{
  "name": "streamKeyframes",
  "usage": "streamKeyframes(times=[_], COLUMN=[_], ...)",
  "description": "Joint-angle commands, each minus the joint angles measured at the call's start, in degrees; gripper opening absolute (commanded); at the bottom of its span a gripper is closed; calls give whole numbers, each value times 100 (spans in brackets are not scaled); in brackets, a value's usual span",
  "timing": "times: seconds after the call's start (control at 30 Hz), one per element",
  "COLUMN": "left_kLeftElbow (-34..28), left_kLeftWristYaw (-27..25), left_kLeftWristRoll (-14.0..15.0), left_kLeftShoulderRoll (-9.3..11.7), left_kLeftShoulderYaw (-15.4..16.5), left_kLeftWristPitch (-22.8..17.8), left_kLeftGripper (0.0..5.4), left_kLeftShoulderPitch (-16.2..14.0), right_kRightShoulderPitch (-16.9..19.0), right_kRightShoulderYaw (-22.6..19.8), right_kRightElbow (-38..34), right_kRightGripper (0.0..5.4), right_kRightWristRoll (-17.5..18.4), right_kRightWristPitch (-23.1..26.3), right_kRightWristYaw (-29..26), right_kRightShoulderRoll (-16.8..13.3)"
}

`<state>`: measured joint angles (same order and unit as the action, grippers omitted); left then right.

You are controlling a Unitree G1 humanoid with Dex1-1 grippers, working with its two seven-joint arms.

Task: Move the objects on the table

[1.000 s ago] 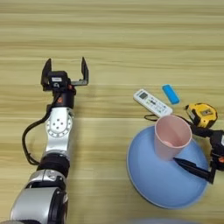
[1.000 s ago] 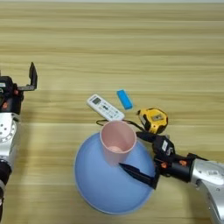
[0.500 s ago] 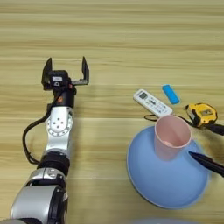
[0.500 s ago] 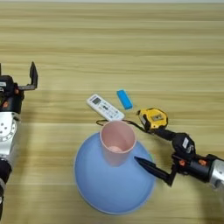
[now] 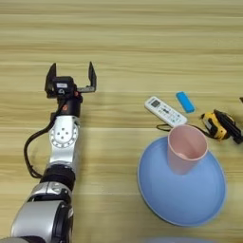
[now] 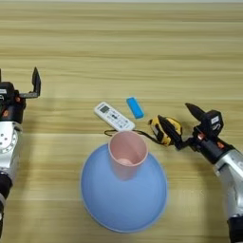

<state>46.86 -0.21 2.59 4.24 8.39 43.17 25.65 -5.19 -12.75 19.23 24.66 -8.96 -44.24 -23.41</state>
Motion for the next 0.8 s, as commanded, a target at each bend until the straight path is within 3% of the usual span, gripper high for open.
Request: streamKeyframes(times=[0.03,0.33,0.57,0.7,0.8], left_kLeftElbow=[4,-86,-102,-265,-1061], left_kLeftWristYaw=[-33,-109,-282,-811,-1644], left_kLeftWristRoll=[-2,47,131,425,822], left_kLeftShoulderRoll=[63,109,178,158,195], left_kLeftShoulderYaw=[14,37,70,3,-259], left_kLeftWristPitch=[49,50,1,-265,-743], left_kLeftGripper=[540,540,540,540,540], left_kLeftShoulderPitch=[38,-38,-90,-140,-362], right_kRightShoulderPitch=[-386,-939,-1160,-1210,-1200], right_kRightShoulderYaw=[-208,-406,-367,-291,-265], right_kRightElbow=[406,1446,2072,2190,2186], right_kRightGripper=[539,539,539,539,539], right_kRightWristRoll=[-59,-511,-828,-943,-963], right_kRightWristPitch=[-246,-1264,-1975,-2148,-2208], right_kRightWristYaw=[502,1472,1887,2008,2059], right_kRightShoulderRoll=[313,678,861,940,998])
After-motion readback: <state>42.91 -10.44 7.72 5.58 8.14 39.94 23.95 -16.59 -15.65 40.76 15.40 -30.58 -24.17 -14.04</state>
